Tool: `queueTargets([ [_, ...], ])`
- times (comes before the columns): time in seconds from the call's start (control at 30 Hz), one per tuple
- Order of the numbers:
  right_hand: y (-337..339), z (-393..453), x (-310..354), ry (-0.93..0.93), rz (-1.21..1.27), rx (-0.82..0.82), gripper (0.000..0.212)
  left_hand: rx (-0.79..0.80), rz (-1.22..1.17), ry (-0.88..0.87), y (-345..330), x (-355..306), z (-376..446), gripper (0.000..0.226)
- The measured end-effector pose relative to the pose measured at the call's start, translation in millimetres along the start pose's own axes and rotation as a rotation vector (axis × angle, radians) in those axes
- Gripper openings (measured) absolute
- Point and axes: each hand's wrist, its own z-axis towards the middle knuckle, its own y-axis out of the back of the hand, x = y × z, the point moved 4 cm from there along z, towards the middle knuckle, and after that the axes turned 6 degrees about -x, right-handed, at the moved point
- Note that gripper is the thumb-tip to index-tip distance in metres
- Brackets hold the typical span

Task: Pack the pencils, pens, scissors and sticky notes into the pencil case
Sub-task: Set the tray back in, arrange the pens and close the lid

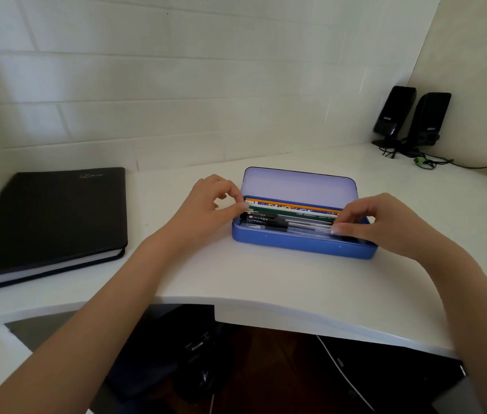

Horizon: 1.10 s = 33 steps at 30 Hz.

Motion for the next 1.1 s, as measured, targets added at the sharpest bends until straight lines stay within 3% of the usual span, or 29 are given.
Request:
queueTargets([
  [0.17, -1.7, -0.2, 5.5, 0.035, 0.038, -0.049, 0.006, 0.021, -0.083, 0.029, 0.8, 2.0, -0.1, 0.004],
  [0.57, 2.1, -0.6, 7.9, 0.109, 0.047, -0.092, 0.013, 0.031, -0.075, 0.025, 2.6, -3.3, -1.9, 0.008],
  [0.7, 7.4, -4.3, 4.4, 0.044, 0.028, 0.036, 0.01, 0.018, -0.068, 0.012, 3.7, -3.3, -2.1, 0.013],
  [0.87, 15.2, -5.7, -3.1, -0.025, 0.021, -0.005, 0.008, 0.003, -0.08, 0.019, 4.1, -2.3, -2.4, 0.01],
  [1.0, 6.7, -8.2, -2.7, -0.065, 0.026, 0.167, 0.012, 0.006, -0.089, 0.019, 3.4, -3.7, -3.0, 0.006],
  [1.1, 4.7, -7.7, -3.3, -0.079, 0.025, 0.185, 0.013, 0.004, -0.092, 0.021, 3.3, -4.5, -3.5, 0.005],
])
